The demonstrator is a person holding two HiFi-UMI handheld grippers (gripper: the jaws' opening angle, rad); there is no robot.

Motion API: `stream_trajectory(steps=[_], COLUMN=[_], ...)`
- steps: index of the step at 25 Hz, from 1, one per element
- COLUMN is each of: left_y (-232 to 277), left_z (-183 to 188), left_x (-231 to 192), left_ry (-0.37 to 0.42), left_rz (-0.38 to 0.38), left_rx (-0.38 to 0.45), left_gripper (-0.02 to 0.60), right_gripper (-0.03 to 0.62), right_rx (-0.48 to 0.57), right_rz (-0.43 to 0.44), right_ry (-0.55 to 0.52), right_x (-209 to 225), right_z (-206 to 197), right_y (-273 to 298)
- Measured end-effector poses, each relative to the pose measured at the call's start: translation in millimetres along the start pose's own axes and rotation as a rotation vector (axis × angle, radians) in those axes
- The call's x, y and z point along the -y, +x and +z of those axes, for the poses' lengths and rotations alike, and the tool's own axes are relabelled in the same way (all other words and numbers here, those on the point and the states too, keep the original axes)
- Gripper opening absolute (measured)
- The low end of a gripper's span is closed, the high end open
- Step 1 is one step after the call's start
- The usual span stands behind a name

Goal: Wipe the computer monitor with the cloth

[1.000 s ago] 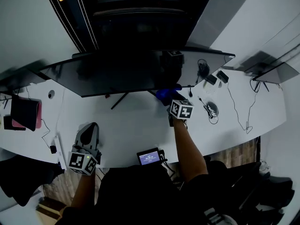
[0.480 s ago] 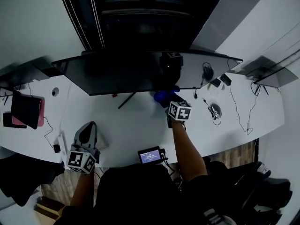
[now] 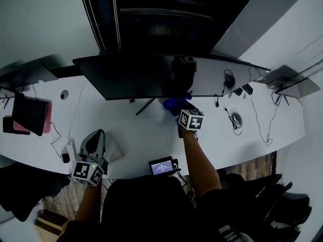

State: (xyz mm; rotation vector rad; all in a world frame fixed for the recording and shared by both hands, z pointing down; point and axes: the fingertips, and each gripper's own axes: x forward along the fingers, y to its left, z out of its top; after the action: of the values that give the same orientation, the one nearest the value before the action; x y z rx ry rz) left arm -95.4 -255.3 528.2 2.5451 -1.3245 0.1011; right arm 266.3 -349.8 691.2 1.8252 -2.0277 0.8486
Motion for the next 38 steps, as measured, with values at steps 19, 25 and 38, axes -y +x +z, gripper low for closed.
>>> stream_trajectory(steps=[19, 25, 38], left_y=[-54.8, -70.5, -88.1], left_z=[-0.8, -0.9, -3.6], left_x=[-74.3, -94.0, -126.4], left_ry=[-0.010, -0.011, -0.022], left_rz=[0.039, 0.050, 0.048], left_rx=[0.013, 0.013, 0.013], left_gripper=[-0.006, -0.005, -0.006], right_gripper=[0.063, 0.063, 0.063], right_rx=[0.008, 0.005, 0.005], right_rz=[0.038, 0.053, 0.076], right_ry=[-0.026, -0.034, -0.038], right_x=[-93.3, -121.6, -173.0], right_z=[-8.1, -11.3, -15.5], right_y=[29.3, 39.4, 57.3])
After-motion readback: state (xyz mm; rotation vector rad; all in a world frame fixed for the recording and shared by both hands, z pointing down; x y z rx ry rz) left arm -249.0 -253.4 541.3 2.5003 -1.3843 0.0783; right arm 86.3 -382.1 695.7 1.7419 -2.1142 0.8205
